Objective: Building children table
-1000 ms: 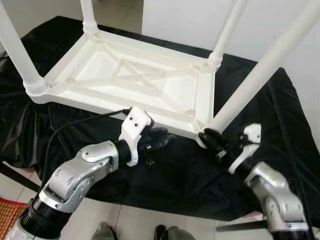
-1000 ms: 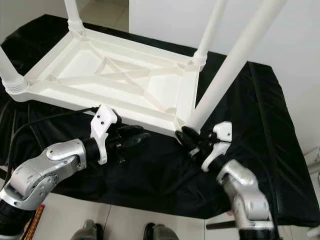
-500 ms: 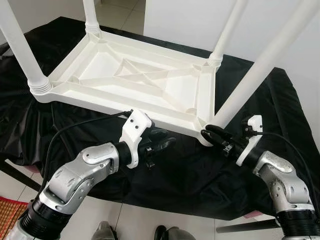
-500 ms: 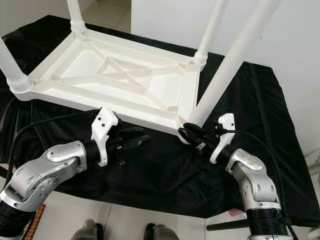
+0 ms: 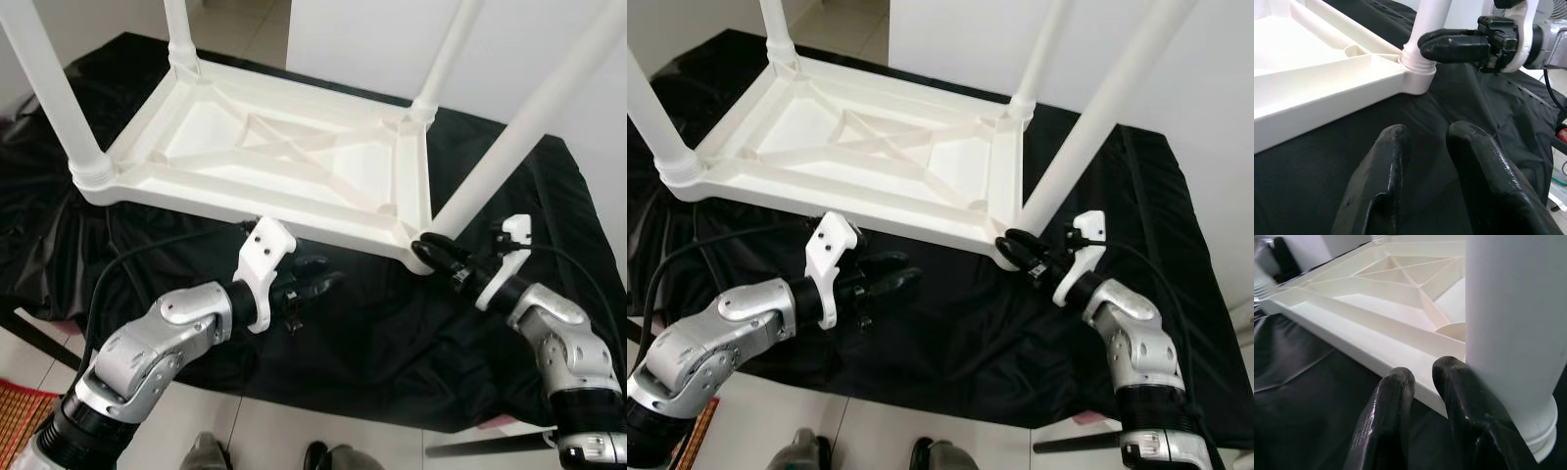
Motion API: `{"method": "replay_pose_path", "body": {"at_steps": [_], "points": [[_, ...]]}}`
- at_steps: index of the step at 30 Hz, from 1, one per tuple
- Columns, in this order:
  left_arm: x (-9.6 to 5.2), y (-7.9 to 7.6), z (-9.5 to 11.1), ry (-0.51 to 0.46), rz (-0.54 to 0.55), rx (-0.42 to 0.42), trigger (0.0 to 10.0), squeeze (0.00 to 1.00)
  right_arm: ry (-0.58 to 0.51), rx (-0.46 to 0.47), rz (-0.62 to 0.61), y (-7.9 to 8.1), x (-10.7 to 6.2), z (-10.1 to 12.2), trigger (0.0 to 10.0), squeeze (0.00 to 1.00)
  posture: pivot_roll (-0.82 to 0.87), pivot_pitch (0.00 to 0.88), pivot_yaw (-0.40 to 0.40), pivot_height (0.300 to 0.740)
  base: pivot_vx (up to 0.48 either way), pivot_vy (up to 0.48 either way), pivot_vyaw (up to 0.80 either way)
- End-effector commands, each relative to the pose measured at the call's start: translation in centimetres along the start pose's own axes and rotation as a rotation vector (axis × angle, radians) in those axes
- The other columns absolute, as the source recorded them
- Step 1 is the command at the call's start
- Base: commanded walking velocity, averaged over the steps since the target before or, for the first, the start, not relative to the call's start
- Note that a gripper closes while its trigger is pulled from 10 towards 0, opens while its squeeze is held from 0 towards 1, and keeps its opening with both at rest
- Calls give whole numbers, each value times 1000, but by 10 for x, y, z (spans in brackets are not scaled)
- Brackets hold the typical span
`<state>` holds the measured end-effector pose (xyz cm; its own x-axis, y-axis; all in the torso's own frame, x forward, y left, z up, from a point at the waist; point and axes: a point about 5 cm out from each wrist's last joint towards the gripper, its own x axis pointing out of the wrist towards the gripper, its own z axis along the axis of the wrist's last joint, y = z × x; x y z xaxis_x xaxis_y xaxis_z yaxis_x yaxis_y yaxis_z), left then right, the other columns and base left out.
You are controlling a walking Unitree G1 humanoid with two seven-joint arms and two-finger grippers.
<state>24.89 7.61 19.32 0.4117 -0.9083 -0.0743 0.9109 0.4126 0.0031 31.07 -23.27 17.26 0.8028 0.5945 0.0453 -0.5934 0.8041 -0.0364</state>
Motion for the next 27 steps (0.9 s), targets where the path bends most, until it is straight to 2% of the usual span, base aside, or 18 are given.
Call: {"method": "replay_pose_path", "body": {"at_steps": [1,3,4,7,8,10,13,15,17,18,20,21,22,25,26,27], "points": [[3,-7,-4,12,-80,-3,10000,0,3,-20,-76,-13,-9,1,10000,0,118,193,-80,740,0,0,0],[4,-4,-3,5,-57,-10,10000,0,-20,-42,-208,-28,-12,3,10000,0,121,203,-79,740,0,0,0],[4,-4,-3,5,-57,-10,10000,0,-20,-42,-208,-28,-12,3,10000,0,121,203,-79,740,0,0,0],[5,0,-2,-1,-32,-11,10000,0,-40,-64,-356,-41,-18,4,10000,0,121,203,-79,740,0,0,0],[5,0,-2,-1,-32,-11,10000,0,-40,-64,-356,-41,-18,4,10000,0,121,203,-79,740,0,0,0],[6,3,-2,-7,-8,-12,10000,0,-55,-85,-466,-47,-23,5,10000,0,121,203,-79,740,0,0,0],[6,6,-3,-10,12,-12,10000,0,-72,-74,-513,-49,-25,3,10000,0,121,203,-79,740,0,0,0],[6,9,-2,-16,39,-8,10000,0,-85,-59,-486,-44,-24,3,10000,0,121,203,-79,740,0,0,0],[6,17,-2,-22,86,-1,10000,0,-108,-45,-387,-28,-18,1,10000,0,121,203,-79,740,0,0,0],[6,17,-2,-22,86,-1,10000,0,-108,-45,-387,-28,-18,1,10000,0,121,203,-79,740,0,0,0],[7,29,0,-23,129,16,10000,0,-125,-29,-262,0,-9,-3,10000,0,116,202,-68,740,0,0,0],[7,29,0,-23,129,16,10000,0,-125,-29,-262,0,-9,-3,10000,0,116,202,-68,740,0,0,0],[7,34,1,-22,143,35,10000,0,-138,-26,-228,13,-6,-3,10000,0,116,202,-68,740,0,0,0],[7,34,1,-22,143,35,10000,0,-138,-26,-228,13,-6,-3,10000,0,116,202,-68,740,0,0,0],[8,40,3,-24,164,50,10000,0,-152,-22,-211,23,-4,-3,10000,0,113,201,-68,740,0,0,0],[8,40,3,-24,164,50,10000,0,-152,-22,-211,23,-4,-3,10000,0,113,201,-68,740,0,0,0]]}}
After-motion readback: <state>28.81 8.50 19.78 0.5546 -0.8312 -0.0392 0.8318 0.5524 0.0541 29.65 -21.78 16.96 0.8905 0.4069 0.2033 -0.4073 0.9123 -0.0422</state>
